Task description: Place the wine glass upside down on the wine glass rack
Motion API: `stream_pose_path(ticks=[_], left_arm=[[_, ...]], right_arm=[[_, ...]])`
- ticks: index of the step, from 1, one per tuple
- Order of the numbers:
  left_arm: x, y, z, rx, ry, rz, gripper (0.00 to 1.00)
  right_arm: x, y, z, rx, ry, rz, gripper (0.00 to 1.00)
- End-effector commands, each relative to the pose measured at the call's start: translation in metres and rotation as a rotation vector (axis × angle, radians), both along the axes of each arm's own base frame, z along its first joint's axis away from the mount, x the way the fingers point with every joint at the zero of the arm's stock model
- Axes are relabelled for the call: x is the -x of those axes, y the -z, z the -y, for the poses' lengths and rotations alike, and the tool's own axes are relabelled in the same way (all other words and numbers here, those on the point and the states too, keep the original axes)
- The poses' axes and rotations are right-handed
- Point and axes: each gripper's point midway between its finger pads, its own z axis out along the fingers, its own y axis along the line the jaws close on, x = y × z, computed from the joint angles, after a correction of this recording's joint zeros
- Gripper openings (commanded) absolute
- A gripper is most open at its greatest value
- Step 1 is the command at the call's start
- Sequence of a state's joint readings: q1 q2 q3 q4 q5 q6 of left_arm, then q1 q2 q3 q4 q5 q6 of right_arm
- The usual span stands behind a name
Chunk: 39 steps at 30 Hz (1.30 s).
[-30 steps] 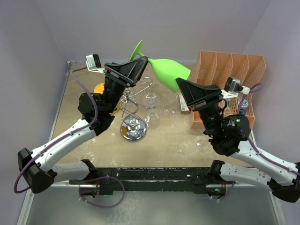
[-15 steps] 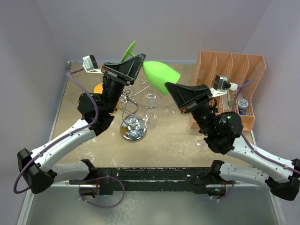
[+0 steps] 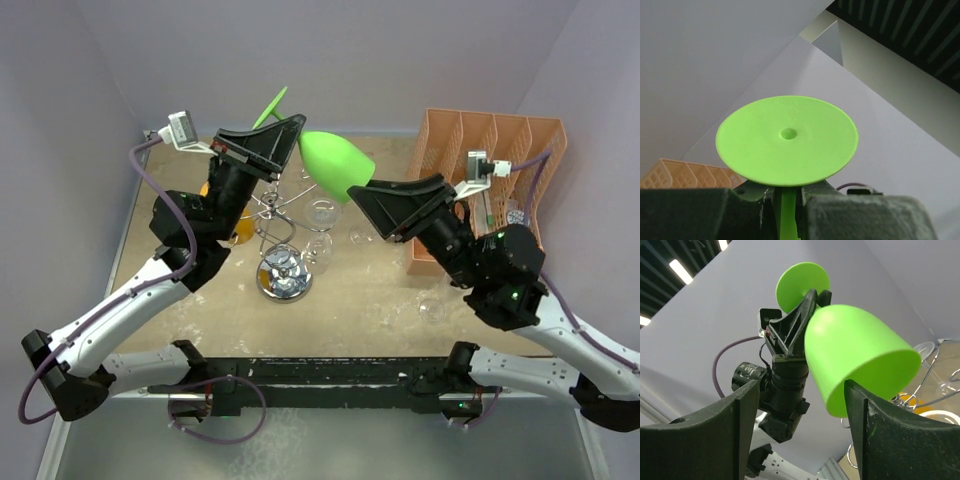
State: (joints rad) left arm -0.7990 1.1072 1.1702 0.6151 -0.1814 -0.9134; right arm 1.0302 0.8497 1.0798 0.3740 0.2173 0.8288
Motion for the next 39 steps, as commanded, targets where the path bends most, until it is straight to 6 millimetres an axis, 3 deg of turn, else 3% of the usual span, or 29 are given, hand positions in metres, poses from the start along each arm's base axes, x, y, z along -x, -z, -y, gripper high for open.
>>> stream_pose_path(ticks=[1, 7, 11, 14, 18, 20, 23, 27, 29, 33, 39], left_arm=[[0.019, -0.024, -0.007, -0.096, -0.041, 0.133, 0.0], [0.021, -0.021, 0.009, -0.294, -0.07, 0.24, 0.0], [0.024, -0.014, 0.024, -0.362, -0.063, 0.35, 0.0], [0.022, -0.012, 0.032, -0.426, -0.071, 0.393, 0.0], [0.026, -0.011, 0.038, -0.482, -0.07, 0.463, 0.0], [0.024, -0.013, 0.036, -0.484, -0.097, 0.473, 0.0], [0.017, -0.017, 0.026, -0.474, -0.16, 0.449, 0.0], [0.019, -0.017, 0.023, -0.457, -0.176, 0.468, 0.0], [0.015, -0.012, 0.023, -0.459, -0.191, 0.46, 0.0], [0.008, 0.002, 0.036, -0.488, -0.189, 0.499, 0.0], [0.009, 0.009, 0.054, -0.535, -0.172, 0.605, 0.0]], right_arm=[[0.009, -0.007, 0.004, 0.215, 0.01, 0.063, 0.71], [0.005, 0.003, 0.011, 0.353, 0.041, -0.012, 0.72], [0.023, -0.019, 0.011, 0.345, -0.025, 0.098, 0.87], [0.033, -0.038, 0.014, 0.294, -0.053, 0.151, 0.88], [0.03, -0.046, 0.011, 0.258, -0.054, 0.129, 0.87], [0.02, -0.042, 0.016, 0.265, -0.001, 0.079, 0.86], [0.005, -0.022, 0.035, 0.28, 0.11, -0.006, 0.86], [0.009, -0.008, 0.059, 0.18, 0.142, -0.061, 0.85], [0.013, -0.013, 0.075, 0.131, 0.166, -0.045, 0.85], [0.019, -0.035, 0.088, 0.084, 0.176, -0.023, 0.8], [0.019, -0.07, 0.076, 0.014, 0.122, -0.057, 0.7]])
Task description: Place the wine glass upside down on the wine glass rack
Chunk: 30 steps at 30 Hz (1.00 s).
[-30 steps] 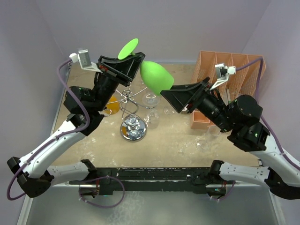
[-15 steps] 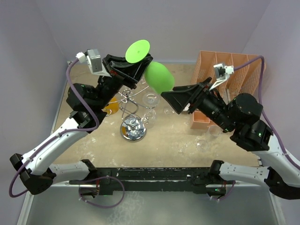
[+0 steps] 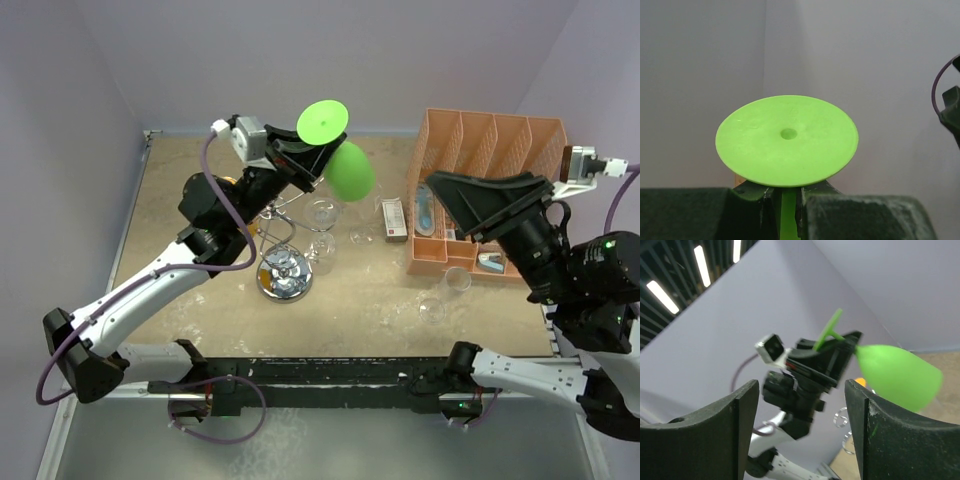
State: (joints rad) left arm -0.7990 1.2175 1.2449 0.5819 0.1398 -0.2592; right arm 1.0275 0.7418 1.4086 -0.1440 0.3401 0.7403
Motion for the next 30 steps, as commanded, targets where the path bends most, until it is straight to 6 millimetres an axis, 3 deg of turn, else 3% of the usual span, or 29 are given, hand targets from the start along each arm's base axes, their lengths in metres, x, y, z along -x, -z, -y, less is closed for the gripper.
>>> stream_pose_path(ticks=[1, 6, 12, 17, 22, 30], left_arm=[[0.018, -0.016, 0.006, -0.017, 0.043, 0.185, 0.0], [0.017, -0.005, 0.015, -0.082, 0.03, 0.269, 0.0], [0.012, 0.005, 0.02, -0.146, 0.005, 0.301, 0.0], [0.01, 0.016, 0.022, -0.204, -0.005, 0.316, 0.0], [0.014, 0.018, 0.022, -0.206, 0.005, 0.332, 0.0], [0.021, 0.021, 0.019, -0.227, 0.003, 0.38, 0.0]], right_arm=[[-0.006, -0.032, -0.016, -0.107, -0.036, -0.037, 0.69], [-0.029, -0.028, -0.042, -0.123, -0.018, -0.152, 0.63], [-0.066, -0.012, -0.038, -0.147, 0.17, -0.228, 0.61], [-0.073, -0.003, -0.055, -0.117, 0.159, -0.226, 0.57], [-0.077, 0.005, -0.065, -0.1, 0.152, -0.223, 0.36], [-0.078, 0.025, -0.068, -0.119, 0.142, -0.261, 0.27]])
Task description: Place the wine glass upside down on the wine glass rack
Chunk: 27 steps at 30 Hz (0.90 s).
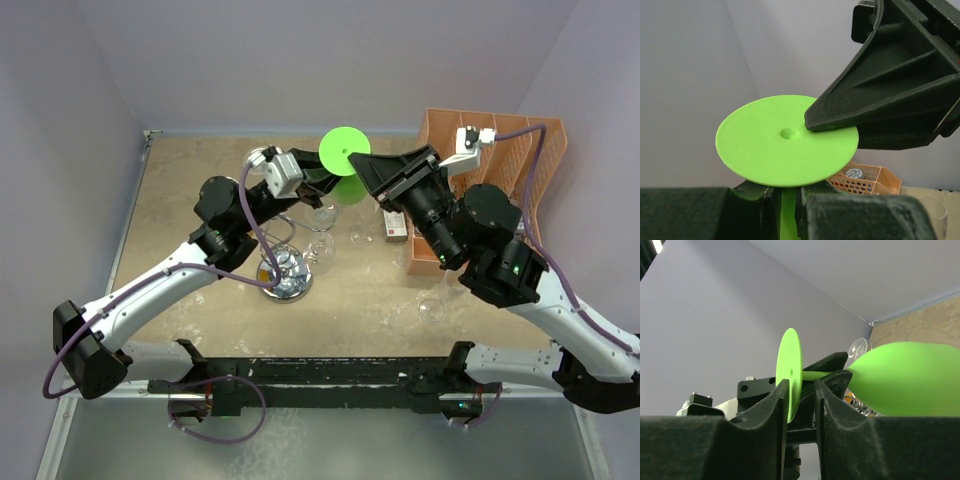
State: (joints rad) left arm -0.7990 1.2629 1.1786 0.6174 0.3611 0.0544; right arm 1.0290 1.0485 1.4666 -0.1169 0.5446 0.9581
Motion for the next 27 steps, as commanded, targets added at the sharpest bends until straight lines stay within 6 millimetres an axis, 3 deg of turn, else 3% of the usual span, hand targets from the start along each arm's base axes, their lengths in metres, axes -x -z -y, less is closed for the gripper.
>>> stream_pose_path(ticks=[1, 5, 8, 14, 21, 24, 27], left_arm=[[0.016, -0.024, -0.012, 0.034, 0.0, 0.114, 0.0], [0.018, -0.023, -0.01, 0.042, 0.013, 0.119, 0.0], [0.019, -0.025, -0.01, 0.055, 0.031, 0.094, 0.09], [0.015, -0.031, -0.02, 0.13, 0.012, -0.006, 0.38], [0.014, -0.029, -0.057, 0.222, -0.074, -0.21, 0.48], [-0.001, -0.025, -0.073, 0.309, -0.14, -0.471, 0.53], [-0.006, -0.021, -0.073, 0.318, -0.147, -0.671, 0.53]], right_arm=[[0.003, -0.018, 0.008, -0.098, 0.013, 0.021, 0.24], [0.002, -0.015, 0.005, -0.1, 0.008, 0.02, 0.16], [0.002, -0.02, 0.006, -0.12, 0.009, 0.034, 0.0], [0.001, -0.035, 0.018, -0.151, 0.052, 0.07, 0.0], [-0.003, -0.049, 0.045, -0.176, 0.169, 0.139, 0.0], [-0.008, -0.046, 0.051, -0.156, 0.214, 0.139, 0.0], [-0.011, -0.042, 0.05, -0.141, 0.232, 0.139, 0.0]])
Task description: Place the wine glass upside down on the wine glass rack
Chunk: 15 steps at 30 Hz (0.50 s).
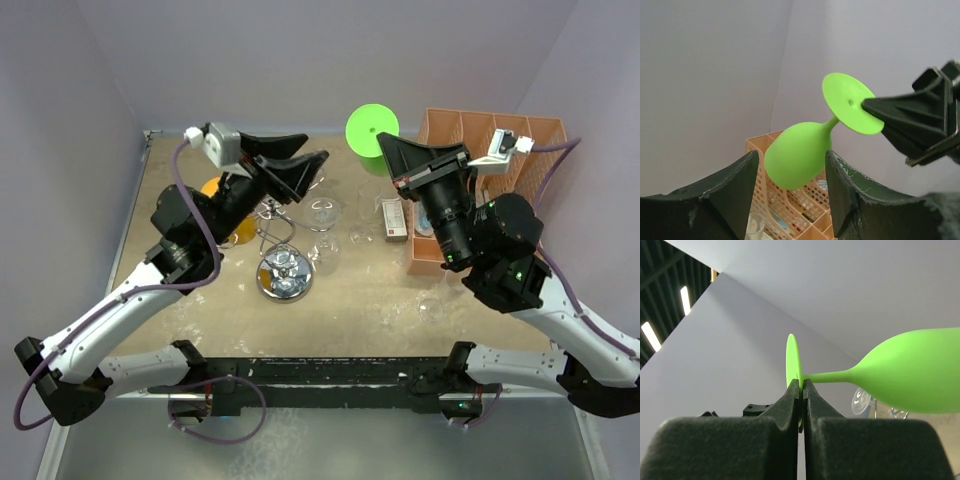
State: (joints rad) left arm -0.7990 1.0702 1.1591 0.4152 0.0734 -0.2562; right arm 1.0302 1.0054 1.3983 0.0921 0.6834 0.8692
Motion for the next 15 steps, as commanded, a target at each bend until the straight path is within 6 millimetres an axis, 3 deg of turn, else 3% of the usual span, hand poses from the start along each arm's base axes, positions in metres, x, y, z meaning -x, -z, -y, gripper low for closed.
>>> stream_pose_path(ticks=[1, 6, 11, 15], left_arm=[[-0.01, -0.003, -0.01, 0.136, -0.003, -0.349, 0.53], [0.003, -0.011, 0.0, 0.259, 0.137, -0.465, 0.53], [-0.009, -0.003, -0.026, 0.303, -0.005, -0.5, 0.53], [-0.004, 0.0, -0.039, 0.315, -0.036, -0.501, 0.53]], right_arm=[[-0.004, -0.013, 0.016, -0.042, 0.085, 0.039, 0.0], [-0.014, -0.004, 0.001, -0.004, 0.083, 0.029, 0.0], [-0.043, 0.01, -0.018, 0.049, 0.036, 0.019, 0.0], [-0.065, 0.025, -0.041, 0.095, -0.065, 0.016, 0.0]])
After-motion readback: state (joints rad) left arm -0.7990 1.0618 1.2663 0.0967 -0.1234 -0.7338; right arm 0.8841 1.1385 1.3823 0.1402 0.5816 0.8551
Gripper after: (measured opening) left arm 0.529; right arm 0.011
